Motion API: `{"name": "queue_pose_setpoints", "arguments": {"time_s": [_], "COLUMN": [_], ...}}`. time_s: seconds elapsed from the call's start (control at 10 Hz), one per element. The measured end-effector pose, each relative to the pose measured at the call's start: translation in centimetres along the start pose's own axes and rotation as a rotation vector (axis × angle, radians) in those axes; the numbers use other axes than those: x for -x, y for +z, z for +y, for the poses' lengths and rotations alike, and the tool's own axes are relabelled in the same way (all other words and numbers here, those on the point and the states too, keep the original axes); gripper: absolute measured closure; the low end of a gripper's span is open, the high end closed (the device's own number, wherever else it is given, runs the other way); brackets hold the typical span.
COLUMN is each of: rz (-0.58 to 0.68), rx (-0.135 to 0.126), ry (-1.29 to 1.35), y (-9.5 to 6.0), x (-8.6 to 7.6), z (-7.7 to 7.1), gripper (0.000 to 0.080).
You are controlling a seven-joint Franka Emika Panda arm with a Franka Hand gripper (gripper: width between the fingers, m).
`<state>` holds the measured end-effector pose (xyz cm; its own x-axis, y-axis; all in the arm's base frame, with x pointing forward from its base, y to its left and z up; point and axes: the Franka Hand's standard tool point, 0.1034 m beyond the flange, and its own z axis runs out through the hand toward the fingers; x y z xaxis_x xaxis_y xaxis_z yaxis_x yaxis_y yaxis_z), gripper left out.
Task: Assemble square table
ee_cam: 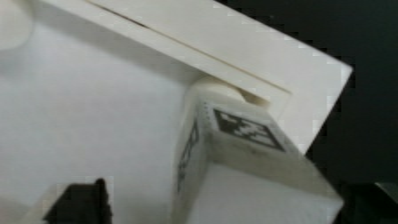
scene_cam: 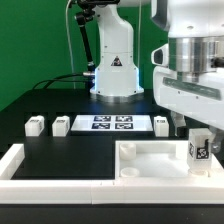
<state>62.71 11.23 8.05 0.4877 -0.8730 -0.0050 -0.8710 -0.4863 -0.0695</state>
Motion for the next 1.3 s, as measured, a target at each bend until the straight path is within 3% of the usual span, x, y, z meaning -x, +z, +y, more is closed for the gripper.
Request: {"name": "queue_pose_setpoints", "arguments": {"time_s": [0.3, 0.5, 0.7, 0.8, 1.0, 1.1, 1.2, 1.3], "rz": [0.001, 0.006, 0.037, 0.033, 0.031, 0.025, 0.024, 0.023], "rx": [0.002, 0.02, -0.011, -0.01, -0.011, -0.017, -0.019, -0.02], "ry": [-0.243, -0.493, -0.676, -0.677, -0.659, -0.556, -0.482, -0.418], "y": [0.01, -0.26, 0.06, 0.11, 0.14, 0.14, 0.13, 0.13], "x": [0.0, 0.59, 0.35, 0.42, 0.46, 0.56, 0.47, 0.45], "z": [0.02, -0.37, -0.44, -0.36, -0.37, -0.41, -0.38, -0.37], "gripper": [0.0151, 0.015, 0.015, 0.015, 0.0382, 0.0382, 0.0509, 0.0509]}}
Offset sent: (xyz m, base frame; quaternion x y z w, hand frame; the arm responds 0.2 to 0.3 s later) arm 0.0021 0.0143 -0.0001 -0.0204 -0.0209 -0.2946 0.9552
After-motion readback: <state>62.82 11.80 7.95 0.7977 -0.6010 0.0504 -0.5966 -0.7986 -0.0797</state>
